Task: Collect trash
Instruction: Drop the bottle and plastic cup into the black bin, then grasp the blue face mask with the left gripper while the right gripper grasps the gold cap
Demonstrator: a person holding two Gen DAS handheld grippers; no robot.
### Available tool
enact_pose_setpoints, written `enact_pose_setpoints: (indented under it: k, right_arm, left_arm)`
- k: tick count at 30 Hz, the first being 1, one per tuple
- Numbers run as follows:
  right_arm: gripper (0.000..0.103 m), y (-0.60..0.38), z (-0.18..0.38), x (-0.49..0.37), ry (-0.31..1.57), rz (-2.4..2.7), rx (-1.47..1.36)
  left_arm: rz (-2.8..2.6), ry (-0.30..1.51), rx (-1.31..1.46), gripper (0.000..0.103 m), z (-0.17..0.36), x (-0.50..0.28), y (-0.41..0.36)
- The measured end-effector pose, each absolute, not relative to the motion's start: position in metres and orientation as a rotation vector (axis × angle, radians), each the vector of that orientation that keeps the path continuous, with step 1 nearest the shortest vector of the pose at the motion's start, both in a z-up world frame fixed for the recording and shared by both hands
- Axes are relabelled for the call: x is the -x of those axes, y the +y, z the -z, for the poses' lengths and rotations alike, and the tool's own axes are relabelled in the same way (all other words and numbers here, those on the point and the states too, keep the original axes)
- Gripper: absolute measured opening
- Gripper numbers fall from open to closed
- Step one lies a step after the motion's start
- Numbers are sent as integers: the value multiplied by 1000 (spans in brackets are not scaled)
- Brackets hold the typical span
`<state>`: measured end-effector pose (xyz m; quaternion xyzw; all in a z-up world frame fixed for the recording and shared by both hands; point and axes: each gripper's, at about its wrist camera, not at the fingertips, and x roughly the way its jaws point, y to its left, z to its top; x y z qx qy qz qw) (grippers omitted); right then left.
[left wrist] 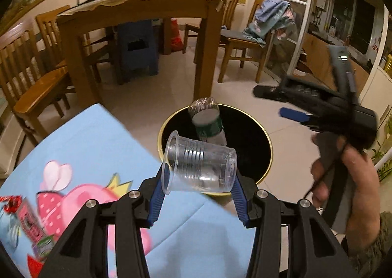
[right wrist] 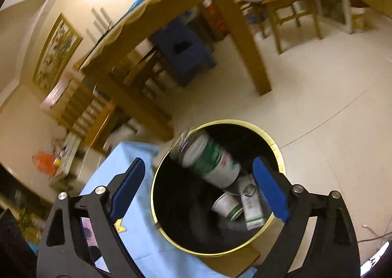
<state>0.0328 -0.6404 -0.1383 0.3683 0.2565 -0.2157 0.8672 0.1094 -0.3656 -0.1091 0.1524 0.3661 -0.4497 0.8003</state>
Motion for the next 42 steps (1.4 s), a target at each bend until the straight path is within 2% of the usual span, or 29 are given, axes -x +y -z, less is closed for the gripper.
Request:
enact_pose_setpoints:
  k: [8, 13, 19, 21, 25, 27, 32, 36, 39, 42]
  right_arm:
    - [93, -652, 116, 9, 397, 545, -751]
    - [93, -655, 110, 14, 376, 558, -733]
    - [95, -656, 108, 17, 374, 564, -722]
    - [96, -654, 107, 17, 378, 561, -715]
    - [96, -642, 106, 9, 391, 529, -677]
    - [96, -629, 103, 1, 403, 498, -630]
    - [96, -564, 98, -39, 500, 330, -377]
    - [97, -489, 108, -75, 619, 200, -132]
    - [97, -439, 119, -93, 671, 114, -21]
    - [97, -396, 130, -112, 723, -19, -24]
  left_arm:
    - [987, 828, -376, 47, 128, -119, -424]
    - [953, 813, -439, 60, 137, -120, -452]
    - [939, 799, -448, 63, 136, -115, -451]
    - [914, 782, -456, 67, 132, -111, -443]
    - [828, 712, -452, 91, 117, -101, -414]
    - [772, 674, -452, 96, 107, -96, -393]
    - [666, 670, -399, 96, 96, -86, -319]
    - [545, 671, -372, 96, 102, -71, -231]
    - [402, 659, -370, 96, 109, -67, -162]
    - [247, 654, -353, 96, 111, -73, -96]
